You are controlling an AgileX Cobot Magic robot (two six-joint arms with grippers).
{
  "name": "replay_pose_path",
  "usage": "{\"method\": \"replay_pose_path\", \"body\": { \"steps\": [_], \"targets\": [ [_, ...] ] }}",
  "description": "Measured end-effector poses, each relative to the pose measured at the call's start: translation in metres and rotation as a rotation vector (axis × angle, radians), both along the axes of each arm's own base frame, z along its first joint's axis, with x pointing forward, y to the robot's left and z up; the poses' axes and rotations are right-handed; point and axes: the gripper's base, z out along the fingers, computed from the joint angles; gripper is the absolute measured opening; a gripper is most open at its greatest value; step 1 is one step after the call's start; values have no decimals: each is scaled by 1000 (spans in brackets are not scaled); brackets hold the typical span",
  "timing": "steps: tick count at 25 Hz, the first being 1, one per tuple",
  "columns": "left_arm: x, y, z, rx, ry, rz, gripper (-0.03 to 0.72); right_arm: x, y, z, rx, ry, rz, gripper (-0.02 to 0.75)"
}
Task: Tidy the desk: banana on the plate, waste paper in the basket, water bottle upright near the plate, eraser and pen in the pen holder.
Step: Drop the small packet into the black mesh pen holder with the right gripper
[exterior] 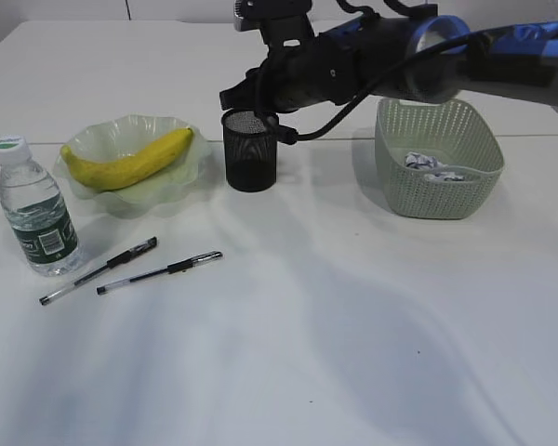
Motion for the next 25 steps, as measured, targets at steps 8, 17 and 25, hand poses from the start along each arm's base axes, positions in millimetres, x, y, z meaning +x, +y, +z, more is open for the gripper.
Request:
{"method": "replay_pose_path", "body": {
  "steps": [8,17,25],
  "targets": [
    [0,0,0,0,0,0,581,5,2,-3,16,10,-9,188],
    [0,0,0,0,0,0,580,5,2,-3,8,6,-3,294],
    [0,0,0,0,0,0,580,5,2,-3,6,5,-2,337]
  ]
}}
